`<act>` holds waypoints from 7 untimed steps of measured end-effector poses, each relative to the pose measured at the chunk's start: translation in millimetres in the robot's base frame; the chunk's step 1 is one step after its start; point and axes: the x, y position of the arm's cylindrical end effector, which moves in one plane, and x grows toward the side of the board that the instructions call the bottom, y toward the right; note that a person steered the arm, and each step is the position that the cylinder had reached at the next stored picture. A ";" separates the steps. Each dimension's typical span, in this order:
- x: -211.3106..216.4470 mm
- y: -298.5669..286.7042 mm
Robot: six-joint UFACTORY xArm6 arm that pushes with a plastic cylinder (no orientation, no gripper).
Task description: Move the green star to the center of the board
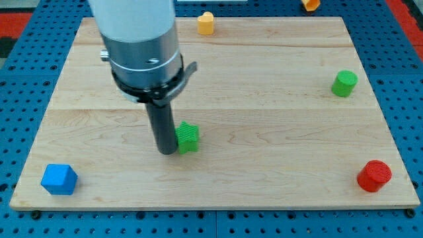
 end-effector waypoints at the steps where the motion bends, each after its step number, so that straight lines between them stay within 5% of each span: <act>1: -1.9 49.7; 3: -30.0 105.3; 7: -109.9 42.8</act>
